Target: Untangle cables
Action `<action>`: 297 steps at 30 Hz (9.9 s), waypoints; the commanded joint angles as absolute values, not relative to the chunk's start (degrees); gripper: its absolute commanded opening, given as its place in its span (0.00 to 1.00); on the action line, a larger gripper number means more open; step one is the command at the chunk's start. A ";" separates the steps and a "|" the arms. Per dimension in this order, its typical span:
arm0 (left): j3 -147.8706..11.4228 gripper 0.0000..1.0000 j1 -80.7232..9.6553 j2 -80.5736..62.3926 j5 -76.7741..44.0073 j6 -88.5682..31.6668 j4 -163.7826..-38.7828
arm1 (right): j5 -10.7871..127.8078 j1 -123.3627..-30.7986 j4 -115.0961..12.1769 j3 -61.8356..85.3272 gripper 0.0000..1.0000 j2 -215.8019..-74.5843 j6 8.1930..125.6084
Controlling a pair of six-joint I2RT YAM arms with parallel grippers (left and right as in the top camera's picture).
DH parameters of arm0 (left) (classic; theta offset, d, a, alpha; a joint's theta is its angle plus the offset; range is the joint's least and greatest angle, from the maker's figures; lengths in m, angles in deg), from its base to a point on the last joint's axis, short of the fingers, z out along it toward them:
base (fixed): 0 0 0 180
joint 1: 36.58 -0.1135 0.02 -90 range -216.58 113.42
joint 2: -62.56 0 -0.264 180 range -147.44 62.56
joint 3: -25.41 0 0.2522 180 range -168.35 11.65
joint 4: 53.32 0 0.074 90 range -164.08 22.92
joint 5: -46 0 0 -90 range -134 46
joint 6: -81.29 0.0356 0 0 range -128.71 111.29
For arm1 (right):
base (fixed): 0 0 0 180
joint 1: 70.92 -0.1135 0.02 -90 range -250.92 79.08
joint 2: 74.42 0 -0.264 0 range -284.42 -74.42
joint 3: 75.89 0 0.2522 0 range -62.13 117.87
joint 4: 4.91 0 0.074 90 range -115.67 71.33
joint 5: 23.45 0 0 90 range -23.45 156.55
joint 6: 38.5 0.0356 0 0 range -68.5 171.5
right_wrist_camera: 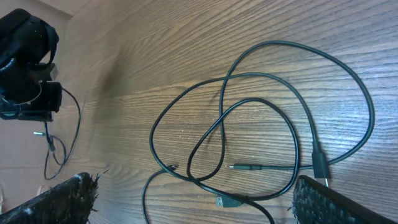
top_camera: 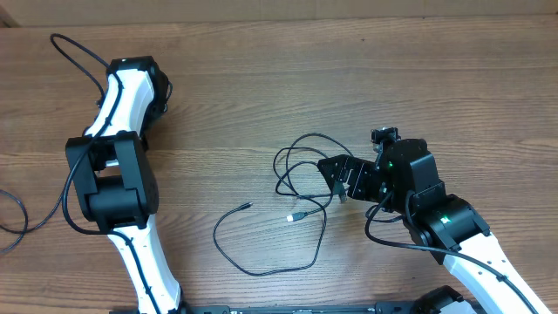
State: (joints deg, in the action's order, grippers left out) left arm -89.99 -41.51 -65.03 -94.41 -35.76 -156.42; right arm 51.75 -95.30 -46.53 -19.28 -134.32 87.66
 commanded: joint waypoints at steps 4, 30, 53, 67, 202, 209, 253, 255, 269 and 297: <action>-90.71 0.04 -35.46 -65.80 -89.19 -28.68 -154.38 | 53.28 -95.17 -45.98 -19.30 1.00 -134.30 86.75; -48.22 0.04 -32.66 -22.50 -69.34 -22.74 -127.33 | 55.13 -95.17 -46.68 -19.30 1.00 -134.30 84.15; -39.85 1.00 -69.93 -23.48 -54.41 -40.75 -113.07 | 54.91 -95.17 -45.63 -19.30 1.00 -134.30 84.01; -62.91 1.00 -69.93 -20.55 -40.34 -27.72 -123.17 | 54.94 -95.17 -45.63 -19.30 1.00 -134.30 84.01; -122.65 0.04 -70.89 -60.88 -58.90 -30.52 -126.82 | 57.49 -70.21 -58.88 -19.30 1.00 -134.30 76.69; -122.65 0.04 -73.69 -66.10 -52.86 -38.25 -126.95 | 57.52 -70.21 -58.88 -19.30 1.00 -134.30 76.69; -134.52 1.00 -73.16 -55.68 -55.11 -29.58 -130.71 | 57.49 -70.21 -57.92 -19.30 1.00 -134.30 76.67; -134.49 1.00 -73.16 -55.48 -58.31 -29.64 -132.88 | 57.47 -70.21 -57.83 -19.30 1.00 -134.30 76.67; -125.95 0.55 -72.40 -56.22 -42.94 -29.71 -131.33 | 57.49 -70.21 -57.96 -19.30 1.00 -134.30 76.65; -125.95 0.63 -72.07 -59.94 -33.61 -23.06 -137.27 | 57.47 -70.21 -55.40 -19.30 1.00 -134.30 76.71</action>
